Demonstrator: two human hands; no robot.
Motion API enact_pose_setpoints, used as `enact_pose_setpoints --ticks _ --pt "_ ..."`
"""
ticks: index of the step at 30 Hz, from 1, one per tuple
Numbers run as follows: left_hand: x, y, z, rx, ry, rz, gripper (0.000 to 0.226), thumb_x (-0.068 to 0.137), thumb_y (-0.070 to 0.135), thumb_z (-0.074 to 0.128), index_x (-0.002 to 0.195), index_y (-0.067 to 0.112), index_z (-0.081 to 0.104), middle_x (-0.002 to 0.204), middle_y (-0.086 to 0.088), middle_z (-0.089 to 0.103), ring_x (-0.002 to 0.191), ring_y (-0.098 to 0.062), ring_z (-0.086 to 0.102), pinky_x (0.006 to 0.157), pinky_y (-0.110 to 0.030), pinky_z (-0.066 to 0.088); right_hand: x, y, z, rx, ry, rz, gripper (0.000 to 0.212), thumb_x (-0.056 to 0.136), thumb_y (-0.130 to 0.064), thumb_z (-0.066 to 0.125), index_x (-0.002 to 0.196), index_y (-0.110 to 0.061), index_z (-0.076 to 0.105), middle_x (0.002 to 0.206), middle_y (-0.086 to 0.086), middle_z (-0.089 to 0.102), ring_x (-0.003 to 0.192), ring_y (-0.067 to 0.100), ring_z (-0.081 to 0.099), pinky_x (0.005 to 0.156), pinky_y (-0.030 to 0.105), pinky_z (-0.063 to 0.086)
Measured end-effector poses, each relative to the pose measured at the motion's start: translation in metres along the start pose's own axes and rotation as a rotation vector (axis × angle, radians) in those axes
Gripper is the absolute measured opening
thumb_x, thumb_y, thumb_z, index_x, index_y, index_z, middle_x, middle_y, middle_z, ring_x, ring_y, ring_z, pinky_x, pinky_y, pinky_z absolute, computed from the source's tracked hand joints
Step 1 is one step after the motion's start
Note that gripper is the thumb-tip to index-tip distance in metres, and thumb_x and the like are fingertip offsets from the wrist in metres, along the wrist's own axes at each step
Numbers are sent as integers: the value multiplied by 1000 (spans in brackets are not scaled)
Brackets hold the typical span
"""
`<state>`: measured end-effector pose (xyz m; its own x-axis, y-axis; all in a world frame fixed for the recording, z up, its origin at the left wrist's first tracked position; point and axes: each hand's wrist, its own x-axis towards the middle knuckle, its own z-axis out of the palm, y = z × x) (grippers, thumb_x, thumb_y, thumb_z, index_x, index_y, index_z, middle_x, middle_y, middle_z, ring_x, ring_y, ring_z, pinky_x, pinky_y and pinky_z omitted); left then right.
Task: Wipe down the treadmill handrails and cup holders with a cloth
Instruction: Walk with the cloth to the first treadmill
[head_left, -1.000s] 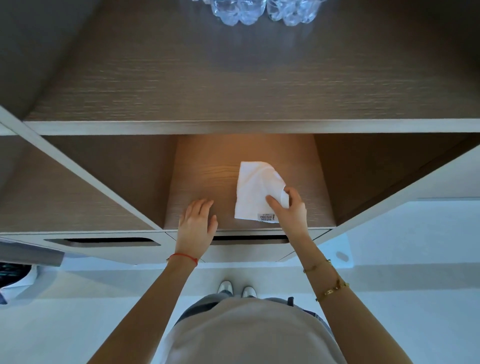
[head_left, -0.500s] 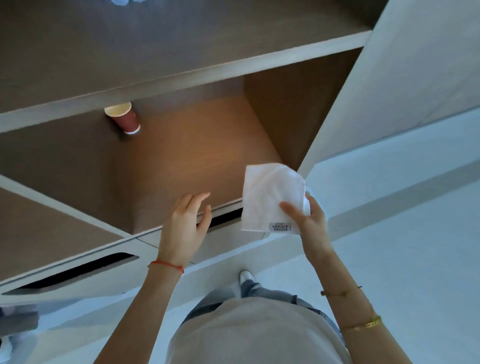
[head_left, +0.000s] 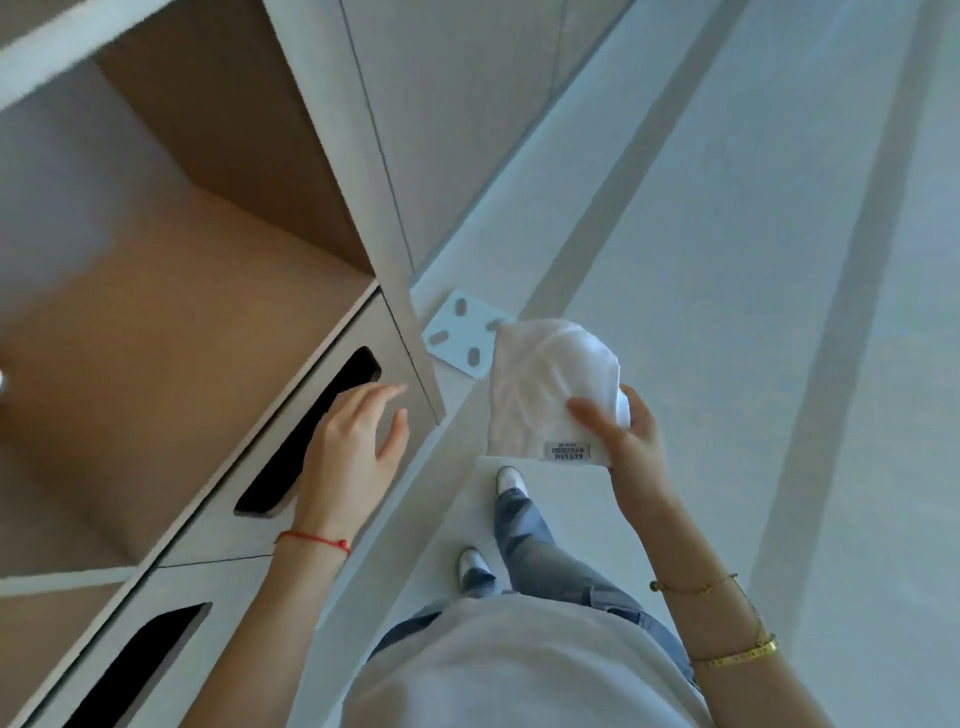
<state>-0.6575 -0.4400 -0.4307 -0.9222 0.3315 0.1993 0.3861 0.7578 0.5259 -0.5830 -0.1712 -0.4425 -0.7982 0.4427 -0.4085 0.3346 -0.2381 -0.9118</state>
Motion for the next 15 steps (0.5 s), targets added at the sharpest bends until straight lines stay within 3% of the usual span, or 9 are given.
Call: enact_pose_setpoints --ticks 3,8,12,15 --pt "9 27 20 -14 -99 73 26 95 19 58 119 13 66 117 -1 67 110 -13 59 93 -19 43 -14 8 -45 60 122 0 45 66 -41 80 101 -18 65 91 4 70 86 24 67 78 46 53" --pt "36 91 67 -11 -231 239 25 93 16 61 117 12 68 114 -2 69 106 -19 62 88 -28 49 -26 10 -125 172 326 -4 36 69 -36 79 98 -19 67 89 2 71 83 21 67 74 42 53" --pt "65 163 119 -23 -335 367 24 95 16 60 117 12 68 115 -3 69 108 -21 63 89 -30 49 -31 9 -198 275 478 -17 39 69 -32 79 103 -16 67 93 5 72 87 23 67 79 44 52" --pt "83 230 162 -58 -361 455 22 94 13 61 114 11 69 113 -4 70 98 -24 66 87 -30 51 -36 8 -259 319 571 -20 37 69 -32 79 100 -16 67 92 4 71 87 23 66 80 45 51"
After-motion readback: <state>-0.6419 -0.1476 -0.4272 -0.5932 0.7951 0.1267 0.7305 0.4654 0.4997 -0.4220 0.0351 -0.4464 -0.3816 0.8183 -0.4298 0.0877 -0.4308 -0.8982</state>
